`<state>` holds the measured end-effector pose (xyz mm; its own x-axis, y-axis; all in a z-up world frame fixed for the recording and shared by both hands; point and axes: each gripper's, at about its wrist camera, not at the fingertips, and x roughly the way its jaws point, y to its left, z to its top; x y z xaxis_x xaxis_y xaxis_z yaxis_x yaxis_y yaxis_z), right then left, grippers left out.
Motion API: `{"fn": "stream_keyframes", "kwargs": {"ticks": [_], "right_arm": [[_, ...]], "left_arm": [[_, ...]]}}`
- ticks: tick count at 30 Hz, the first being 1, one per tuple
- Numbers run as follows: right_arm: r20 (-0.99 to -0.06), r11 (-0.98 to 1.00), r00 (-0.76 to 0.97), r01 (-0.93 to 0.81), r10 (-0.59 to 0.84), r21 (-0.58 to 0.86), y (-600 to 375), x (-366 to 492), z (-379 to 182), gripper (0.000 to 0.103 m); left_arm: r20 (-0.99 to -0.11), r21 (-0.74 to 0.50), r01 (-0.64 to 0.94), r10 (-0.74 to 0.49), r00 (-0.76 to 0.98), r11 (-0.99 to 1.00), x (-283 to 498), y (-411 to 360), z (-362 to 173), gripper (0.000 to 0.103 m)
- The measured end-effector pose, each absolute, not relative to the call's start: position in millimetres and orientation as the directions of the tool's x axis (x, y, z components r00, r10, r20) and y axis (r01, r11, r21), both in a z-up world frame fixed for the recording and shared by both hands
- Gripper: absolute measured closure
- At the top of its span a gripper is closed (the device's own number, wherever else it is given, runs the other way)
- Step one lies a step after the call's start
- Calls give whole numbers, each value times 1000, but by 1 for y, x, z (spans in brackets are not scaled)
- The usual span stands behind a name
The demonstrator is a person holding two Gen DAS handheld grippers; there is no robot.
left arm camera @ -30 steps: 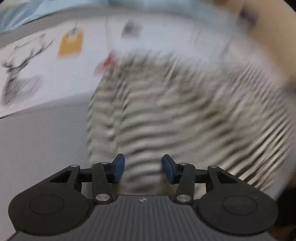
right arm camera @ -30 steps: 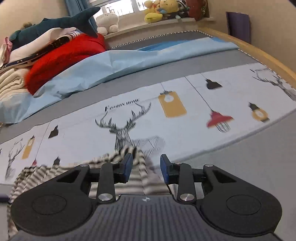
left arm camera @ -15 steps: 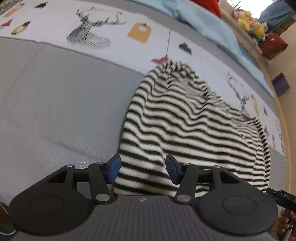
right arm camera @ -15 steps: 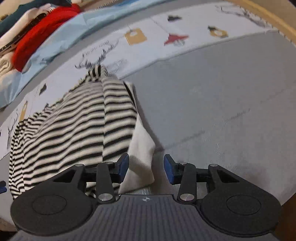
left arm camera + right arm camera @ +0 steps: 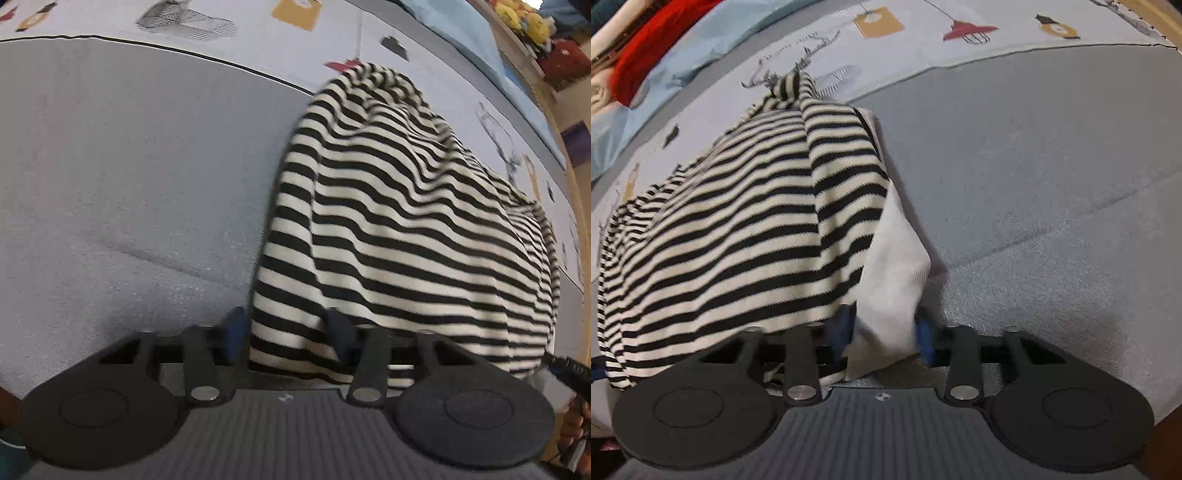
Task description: Fold small clothes
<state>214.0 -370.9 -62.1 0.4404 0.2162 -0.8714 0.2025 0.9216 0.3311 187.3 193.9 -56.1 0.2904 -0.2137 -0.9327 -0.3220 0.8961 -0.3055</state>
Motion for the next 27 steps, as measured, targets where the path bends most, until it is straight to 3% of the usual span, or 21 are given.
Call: {"fn": "stream_keyframes", "kwargs": {"ticks": [1,2,7,9,13,17,20,21,23,27], "right_arm": [[-862,920,455,195,223,341,-372,213,-59,84],[-848,913,474,192,236,361,-375,210,-55,86],[-690,788,651,226,316,573,-415,184,-23,90],[-652,780,685,197,324,594,-422,172,-14,90],[-796,864,532,213,289,456,-414,175,-39,91],[-873,911,424,211,240,353,-403,180,-58,91],[-873,912,433,221,226,346,-401,180,-53,90],[-872,911,437,225,222,345,-401,180,-50,88],[-871,924,459,229,174,306,-400,176,-41,83],[-795,955,606,225,16,191,-394,168,-13,75]], "left_arm": [[-927,-318,-302,-229,296,898,186,193,-55,95],[-921,-324,-286,-232,312,902,185,193,-52,98],[-847,-385,-251,-231,479,888,165,206,-20,100],[-854,-357,-253,-204,479,899,156,211,-16,100],[-955,-212,-271,-141,260,939,152,206,-50,102],[-958,-176,-233,-112,266,956,150,198,-48,101],[-955,-147,-264,-66,290,953,147,201,-41,94],[-953,-125,-268,-40,301,955,147,200,-39,83],[-939,-113,-259,-17,344,959,146,197,-31,72],[-892,-169,-204,-61,448,964,147,180,-10,71]]}}
